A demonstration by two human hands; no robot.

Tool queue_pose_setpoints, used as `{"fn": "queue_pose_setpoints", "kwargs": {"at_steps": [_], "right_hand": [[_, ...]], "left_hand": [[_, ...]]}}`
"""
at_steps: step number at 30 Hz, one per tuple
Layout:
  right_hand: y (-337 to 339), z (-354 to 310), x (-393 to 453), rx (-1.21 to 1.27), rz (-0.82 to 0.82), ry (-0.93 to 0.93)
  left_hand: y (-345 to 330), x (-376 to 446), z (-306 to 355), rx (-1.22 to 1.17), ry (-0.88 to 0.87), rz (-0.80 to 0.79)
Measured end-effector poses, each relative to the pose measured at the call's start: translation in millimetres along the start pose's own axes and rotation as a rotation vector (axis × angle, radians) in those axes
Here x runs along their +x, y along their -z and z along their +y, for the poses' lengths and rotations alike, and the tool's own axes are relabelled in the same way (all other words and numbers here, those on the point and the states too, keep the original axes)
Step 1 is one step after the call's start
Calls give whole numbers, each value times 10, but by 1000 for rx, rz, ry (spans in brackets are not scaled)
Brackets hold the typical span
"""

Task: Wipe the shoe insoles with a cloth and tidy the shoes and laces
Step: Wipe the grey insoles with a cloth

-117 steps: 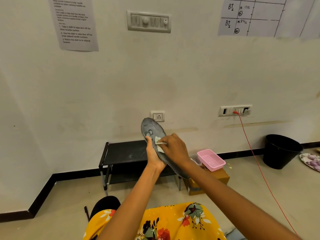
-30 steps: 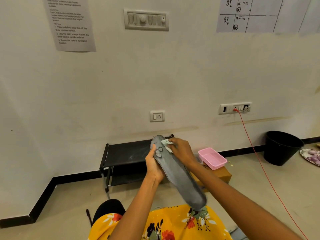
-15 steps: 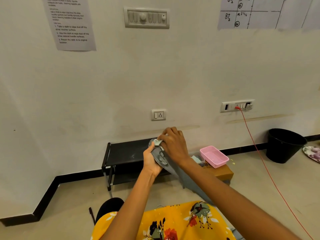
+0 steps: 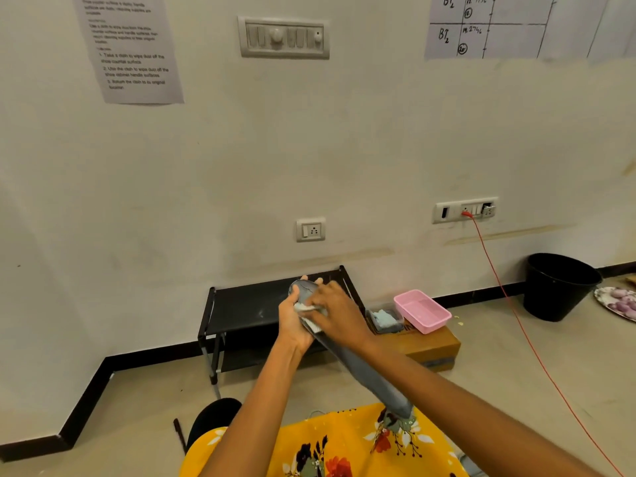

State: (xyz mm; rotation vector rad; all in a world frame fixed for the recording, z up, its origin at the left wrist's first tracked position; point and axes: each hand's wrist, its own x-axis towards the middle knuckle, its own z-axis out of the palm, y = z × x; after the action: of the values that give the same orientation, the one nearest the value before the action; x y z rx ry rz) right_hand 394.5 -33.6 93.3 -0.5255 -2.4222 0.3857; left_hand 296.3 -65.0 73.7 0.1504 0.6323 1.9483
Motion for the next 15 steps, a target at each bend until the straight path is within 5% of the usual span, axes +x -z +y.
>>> {"fn": "queue_pose_setpoints", "kwargs": {"at_steps": [2,6,10,13,15], "right_hand": [[58,111,88,-104,2,14],[137,205,307,-150,148,-266],[97,-18,52,63,-29,-202],[142,158,122,-141,-80,-139],[189,301,260,-254,-5,-252]], "left_hand": [[-7,-37,-43,-4,22,-39],[-104,-102,-156,-2,43,-84],[-65,-10,-32,-48,14,-35],[-34,-39,-102,-11,37,-26],[-65,-76,-196,31,64,-43]]}}
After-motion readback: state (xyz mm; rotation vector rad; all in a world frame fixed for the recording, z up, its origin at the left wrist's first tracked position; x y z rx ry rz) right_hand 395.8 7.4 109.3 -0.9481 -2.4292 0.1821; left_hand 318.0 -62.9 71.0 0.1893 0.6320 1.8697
